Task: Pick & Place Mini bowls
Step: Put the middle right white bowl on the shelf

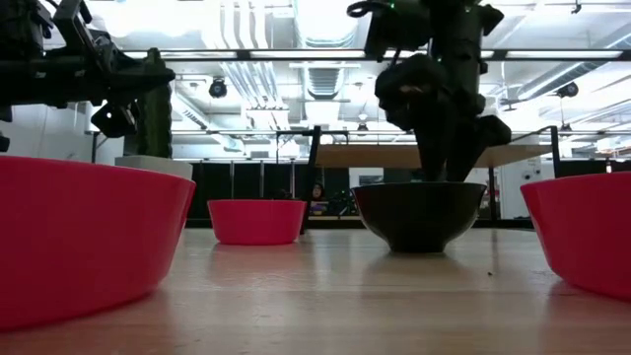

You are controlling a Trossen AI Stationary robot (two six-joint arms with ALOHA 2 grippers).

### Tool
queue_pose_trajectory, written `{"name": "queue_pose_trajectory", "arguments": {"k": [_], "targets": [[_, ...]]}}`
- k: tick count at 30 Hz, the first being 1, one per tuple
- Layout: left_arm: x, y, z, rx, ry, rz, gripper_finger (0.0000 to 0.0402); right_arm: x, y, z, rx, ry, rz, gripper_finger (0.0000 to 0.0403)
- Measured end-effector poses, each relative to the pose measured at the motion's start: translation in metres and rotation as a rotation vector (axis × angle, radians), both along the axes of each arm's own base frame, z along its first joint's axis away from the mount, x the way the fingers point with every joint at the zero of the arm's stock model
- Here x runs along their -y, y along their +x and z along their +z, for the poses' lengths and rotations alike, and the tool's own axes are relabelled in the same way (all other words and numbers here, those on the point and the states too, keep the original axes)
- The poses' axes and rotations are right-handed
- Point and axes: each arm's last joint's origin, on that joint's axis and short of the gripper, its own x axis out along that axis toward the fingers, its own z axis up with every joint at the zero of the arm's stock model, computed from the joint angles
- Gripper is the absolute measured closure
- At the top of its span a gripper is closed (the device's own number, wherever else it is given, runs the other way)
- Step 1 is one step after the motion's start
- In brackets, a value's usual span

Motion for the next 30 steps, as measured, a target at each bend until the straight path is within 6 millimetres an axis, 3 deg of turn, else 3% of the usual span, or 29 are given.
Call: {"name": "queue_pose_trajectory", "arguments": {"k": [8,17,22,28,30], "targets": [[0.0,0.0,0.0,0.001,0.0,0.0,0.0401,0.001,-0.002,-0.009,-0.008,-0.031,0.007,0.0215],[0.0,0.0,0.0,0.0,0.0,0.0,0.0401,-0.002,-0.005,-0.022,0.006,-0.003,-0.017,0.025],[0.0,0.0,0.0,0.001,0.0,0.0,0.0401,-0.002,-0.006,-0.023,0.006,0.013,-0.01,0.0291],[0.0,0.0,0.0,0.001,0.0,0.0,0.0401,-0.003,-0.004,-0.023,0.031,0.036,0.013,0.0378],[0.0,0.0,0.0,0.001,0.0,0.0,0.0401,-0.003,-0.004,-0.022,0.039,0.043,0.016,0.0385]]}}
